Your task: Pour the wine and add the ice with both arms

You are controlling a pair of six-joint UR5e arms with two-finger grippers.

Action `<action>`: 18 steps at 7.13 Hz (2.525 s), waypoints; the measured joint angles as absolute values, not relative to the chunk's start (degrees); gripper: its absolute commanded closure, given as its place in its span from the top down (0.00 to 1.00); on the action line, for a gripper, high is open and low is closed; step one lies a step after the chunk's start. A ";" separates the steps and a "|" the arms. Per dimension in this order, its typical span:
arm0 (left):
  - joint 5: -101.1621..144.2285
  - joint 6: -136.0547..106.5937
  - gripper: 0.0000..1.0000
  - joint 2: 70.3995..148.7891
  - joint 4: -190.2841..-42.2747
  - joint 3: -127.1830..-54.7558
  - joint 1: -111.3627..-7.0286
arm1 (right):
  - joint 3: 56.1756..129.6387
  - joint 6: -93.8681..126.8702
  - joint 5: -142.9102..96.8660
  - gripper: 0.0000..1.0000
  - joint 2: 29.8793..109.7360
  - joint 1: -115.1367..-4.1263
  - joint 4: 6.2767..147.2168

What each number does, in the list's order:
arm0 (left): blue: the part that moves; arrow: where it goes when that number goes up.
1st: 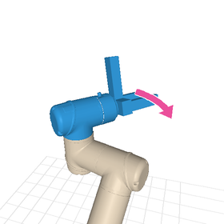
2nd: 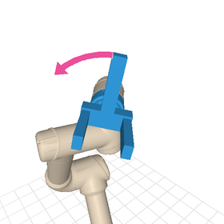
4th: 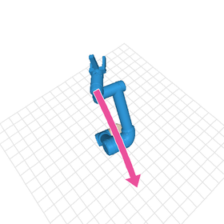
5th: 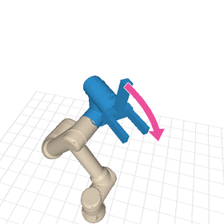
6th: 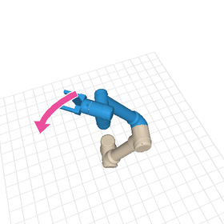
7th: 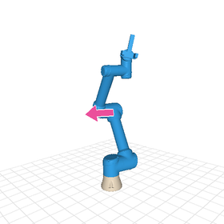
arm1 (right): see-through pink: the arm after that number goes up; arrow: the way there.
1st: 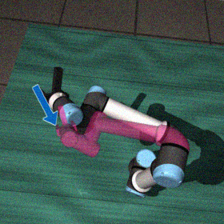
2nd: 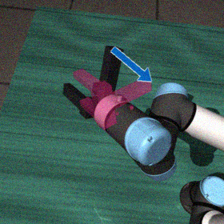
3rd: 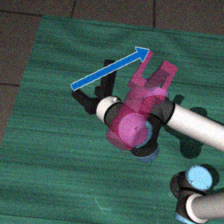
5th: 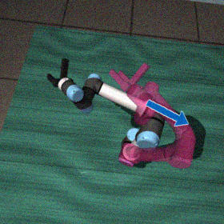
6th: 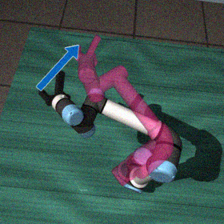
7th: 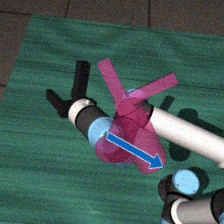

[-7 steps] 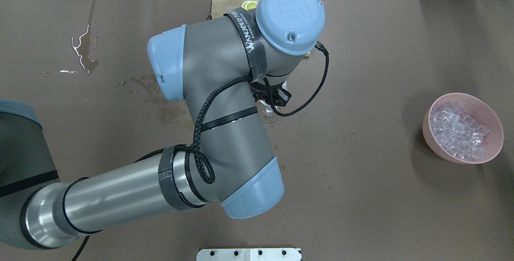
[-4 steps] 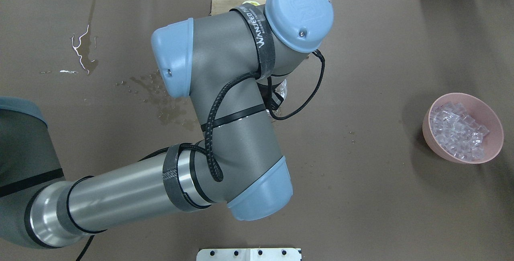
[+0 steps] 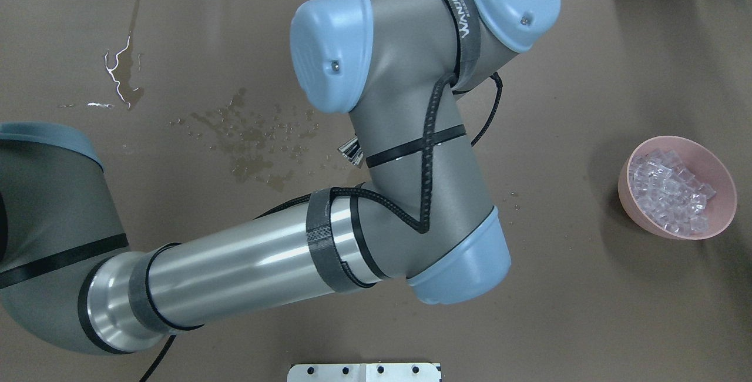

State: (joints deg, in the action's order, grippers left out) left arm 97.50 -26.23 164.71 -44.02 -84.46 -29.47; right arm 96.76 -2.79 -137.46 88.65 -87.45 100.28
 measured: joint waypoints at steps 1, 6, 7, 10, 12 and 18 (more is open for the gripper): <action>96.79 -24.41 0.00 165.46 -42.76 -82.92 -29.49 | 96.77 -2.76 -137.46 1.00 88.67 -87.45 100.28; 94.78 -26.52 0.00 163.19 -42.07 -85.88 -29.57 | 96.93 -2.70 -137.50 1.00 88.66 -87.50 100.28; 94.89 -30.32 0.00 159.70 -44.20 -91.78 -29.68 | 97.27 -2.70 -137.49 1.00 88.65 -87.50 100.30; 94.38 -43.21 0.00 146.35 -57.98 -106.71 -31.35 | 100.67 1.86 -137.78 1.00 88.65 -87.48 100.31; 90.20 -52.93 0.00 138.23 -67.08 -113.43 -32.34 | 102.84 3.91 -138.01 1.00 88.67 -87.49 100.29; 55.06 -82.70 0.00 109.60 -83.82 -122.84 -27.01 | 109.78 5.65 -136.88 1.00 91.38 -85.02 96.09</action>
State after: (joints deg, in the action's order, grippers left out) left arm 55.06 -82.70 109.60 -83.82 -122.84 -27.01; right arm 109.78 5.65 -136.88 91.38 -85.02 96.09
